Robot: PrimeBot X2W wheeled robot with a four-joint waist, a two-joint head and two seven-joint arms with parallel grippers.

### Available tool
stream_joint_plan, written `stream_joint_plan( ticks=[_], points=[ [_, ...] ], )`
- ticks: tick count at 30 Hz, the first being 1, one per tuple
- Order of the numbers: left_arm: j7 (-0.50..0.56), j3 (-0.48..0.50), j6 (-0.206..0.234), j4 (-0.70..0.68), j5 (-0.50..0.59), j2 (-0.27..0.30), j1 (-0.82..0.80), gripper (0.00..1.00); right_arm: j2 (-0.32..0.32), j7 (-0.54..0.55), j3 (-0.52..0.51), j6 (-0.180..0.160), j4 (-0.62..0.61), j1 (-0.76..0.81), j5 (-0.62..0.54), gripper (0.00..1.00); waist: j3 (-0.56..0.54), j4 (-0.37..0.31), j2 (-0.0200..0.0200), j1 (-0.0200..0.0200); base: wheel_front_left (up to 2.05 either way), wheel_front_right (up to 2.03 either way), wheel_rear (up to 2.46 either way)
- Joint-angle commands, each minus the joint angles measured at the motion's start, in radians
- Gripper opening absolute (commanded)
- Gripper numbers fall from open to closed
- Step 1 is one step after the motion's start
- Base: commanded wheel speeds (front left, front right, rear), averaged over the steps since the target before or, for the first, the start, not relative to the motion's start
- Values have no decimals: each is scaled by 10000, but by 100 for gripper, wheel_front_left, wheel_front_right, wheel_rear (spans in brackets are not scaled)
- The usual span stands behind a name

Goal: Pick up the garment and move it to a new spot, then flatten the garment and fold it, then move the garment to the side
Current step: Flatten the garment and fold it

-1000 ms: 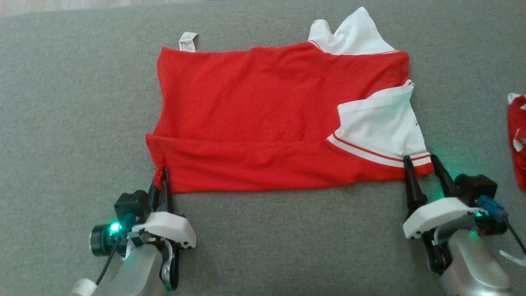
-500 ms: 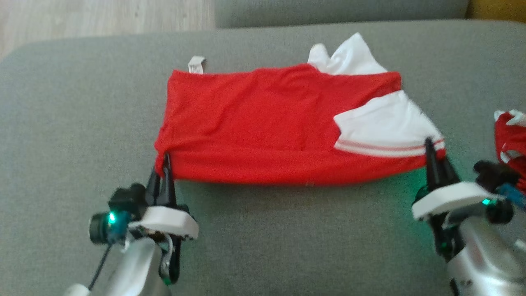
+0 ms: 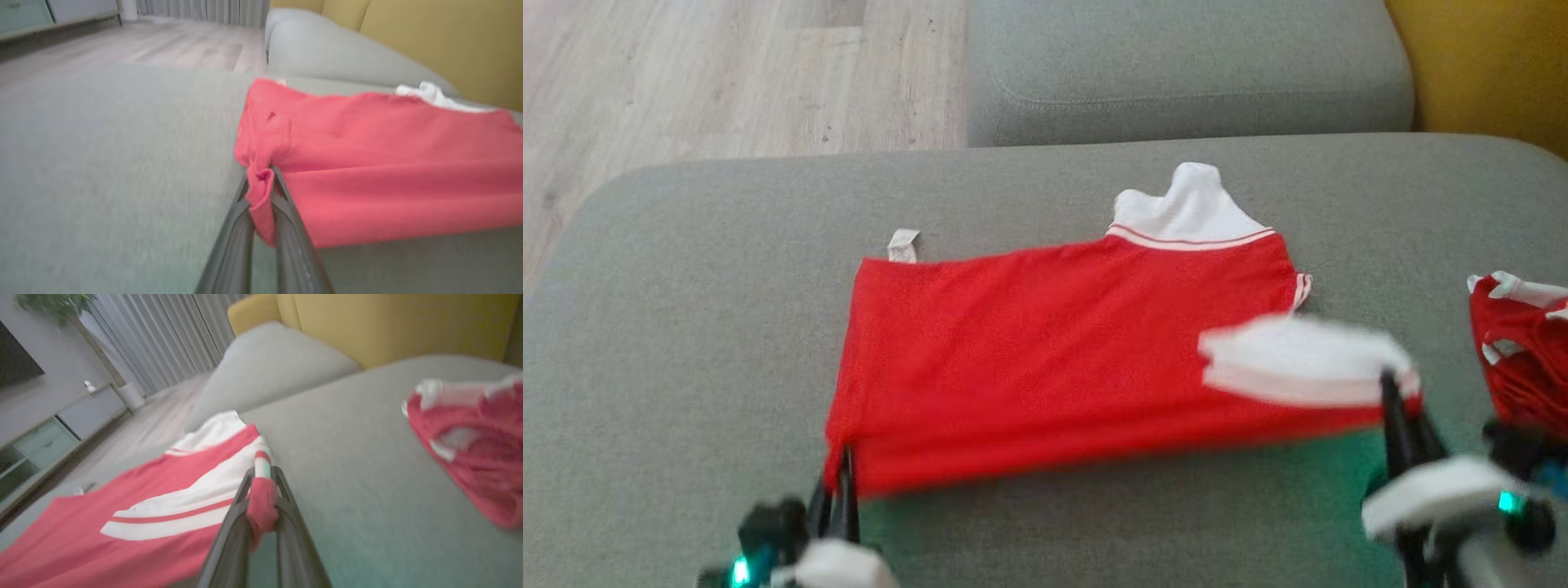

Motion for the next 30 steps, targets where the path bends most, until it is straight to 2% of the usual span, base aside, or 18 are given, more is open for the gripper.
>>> stream_joint_plan(
  ticks=[1, 4, 5, 6, 10, 13, 16, 21, 25, 30],
  points=[
    [-51, 480, 45, -145, -104, 159, -220, 0, -191, -24, 129, 31, -336, -57, 86, 0, 60, -22, -1, 3, 0, 0, 0],
    [-51, 374, 50, 194, -259, 124, 164, 0, -181, 49, 208, 31, -402, 568, -169, 0, 180, -44, -1, 3, 0, 0, 0],
    [-51, 339, 71, 275, -291, 119, 216, 20, -146, 64, 129, 31, -394, 655, -279, 16, 260, -75, -1, 3, 0, 0, 0],
    [-51, 312, 75, 329, -356, 115, 228, 100, -134, 132, 104, 31, -373, 685, -447, 100, 321, -96, -1, 3, 0, 0, 0],
    [-51, 175, 172, 276, -446, 110, -161, 100, -83, 126, -201, 31, -506, 337, -1071, 100, 623, -111, -1, 3, 0, 0, 0],
    [-51, 121, 78, 237, -181, 157, -936, 100, -87, 182, -328, 31, -664, -162, -1442, 100, 925, -58, -1, 3, 0, 0, 0],
    [252, -136, -423, 754, 116, 636, -2759, 100, -225, 376, -121, 31, -848, -1009, -1752, 100, 1470, 53, -1, 3, 0, 0, 0],
    [1633, -538, -1058, 1633, 260, 1306, -5174, 100, -326, 509, 406, 31, -912, -2097, -1806, 100, 2229, 42, -1, 3, 0, 0, 0],
    [2291, -651, -1278, 2351, -4, 1629, -6229, 100, -352, 481, 930, 31, -798, -2673, -1687, 100, 2618, -71, -1, 3, 0, 0, 0],
    [2730, -844, -1368, 3021, -436, 1803, -6708, 100, -450, 299, 1312, 31, -578, -3086, -1443, 100, 2929, -203, -1, 3, 0, 0, 0]
  ],
)
